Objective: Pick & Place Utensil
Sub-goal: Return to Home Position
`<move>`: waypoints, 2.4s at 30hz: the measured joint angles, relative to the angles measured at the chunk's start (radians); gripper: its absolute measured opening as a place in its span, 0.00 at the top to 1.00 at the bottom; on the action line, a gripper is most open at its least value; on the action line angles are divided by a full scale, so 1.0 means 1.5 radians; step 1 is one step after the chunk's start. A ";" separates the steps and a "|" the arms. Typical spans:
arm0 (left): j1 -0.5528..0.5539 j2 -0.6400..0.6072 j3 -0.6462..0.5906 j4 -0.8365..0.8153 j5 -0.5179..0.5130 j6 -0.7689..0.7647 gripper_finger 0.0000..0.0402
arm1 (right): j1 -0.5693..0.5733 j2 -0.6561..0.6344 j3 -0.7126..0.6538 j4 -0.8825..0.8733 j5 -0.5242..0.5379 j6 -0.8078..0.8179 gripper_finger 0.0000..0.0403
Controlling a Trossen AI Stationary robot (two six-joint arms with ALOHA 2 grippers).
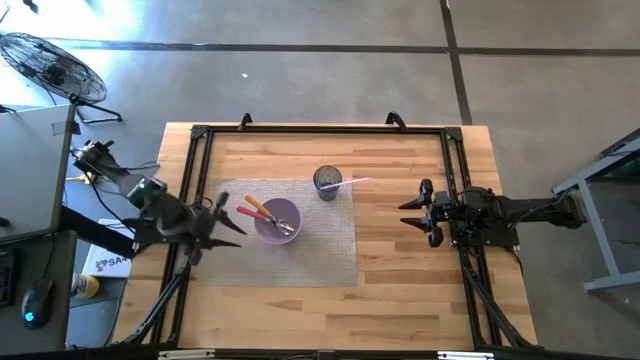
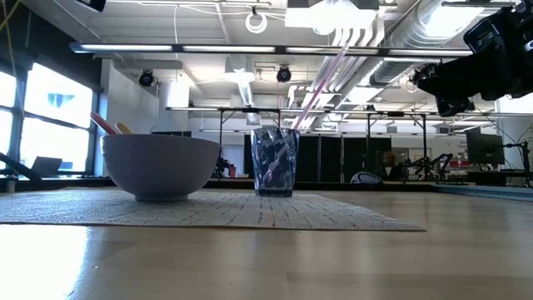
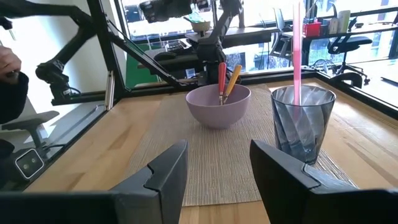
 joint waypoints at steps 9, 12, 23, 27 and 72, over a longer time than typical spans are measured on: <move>0.144 -0.181 -0.096 0.051 0.089 0.047 0.65 | 0.000 0.000 0.000 0.000 0.000 0.000 0.58; 0.194 -0.228 -0.120 0.064 0.136 0.047 0.65 | 0.000 0.000 0.000 0.000 0.000 0.000 0.58; 0.313 -0.331 -0.229 0.155 0.266 -0.008 0.65 | 0.000 0.000 0.000 0.000 0.000 0.000 0.58; 0.342 -0.353 -0.264 0.159 0.266 -0.017 0.65 | 0.000 0.000 0.000 0.000 0.000 0.000 0.58; 0.374 -0.375 -0.425 0.288 0.296 -0.030 0.65 | 0.000 0.000 -0.001 0.000 0.000 0.000 0.58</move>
